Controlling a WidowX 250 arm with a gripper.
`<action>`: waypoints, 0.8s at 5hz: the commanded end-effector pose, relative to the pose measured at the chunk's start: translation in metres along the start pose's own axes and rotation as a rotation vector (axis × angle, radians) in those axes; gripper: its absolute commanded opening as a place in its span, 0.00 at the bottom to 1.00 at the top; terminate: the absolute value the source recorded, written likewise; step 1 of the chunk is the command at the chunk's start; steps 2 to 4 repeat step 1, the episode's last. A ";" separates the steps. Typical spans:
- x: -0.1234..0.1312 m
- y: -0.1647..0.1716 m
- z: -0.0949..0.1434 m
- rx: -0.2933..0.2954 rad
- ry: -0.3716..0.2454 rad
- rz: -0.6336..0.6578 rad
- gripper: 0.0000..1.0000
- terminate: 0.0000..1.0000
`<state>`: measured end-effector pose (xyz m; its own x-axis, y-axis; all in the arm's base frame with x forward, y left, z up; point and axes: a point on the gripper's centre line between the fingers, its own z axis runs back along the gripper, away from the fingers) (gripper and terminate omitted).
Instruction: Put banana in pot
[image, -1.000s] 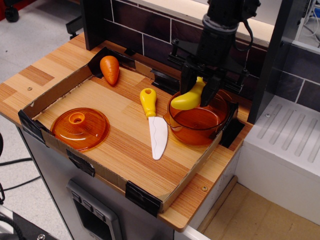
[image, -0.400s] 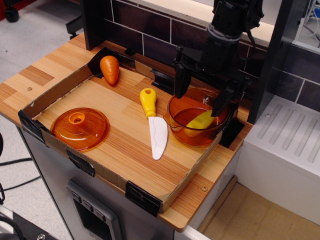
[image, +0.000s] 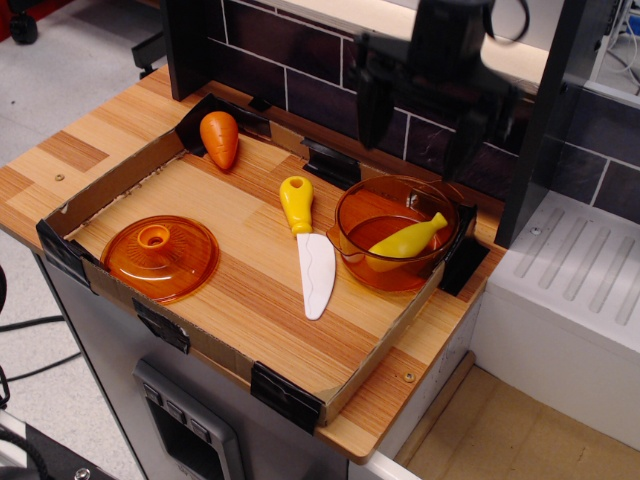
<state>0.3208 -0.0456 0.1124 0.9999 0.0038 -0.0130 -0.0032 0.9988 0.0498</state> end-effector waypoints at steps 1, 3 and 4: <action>0.002 0.015 0.034 -0.068 0.046 0.029 1.00 1.00; 0.002 0.015 0.034 -0.068 0.046 0.029 1.00 1.00; 0.002 0.015 0.034 -0.068 0.046 0.029 1.00 1.00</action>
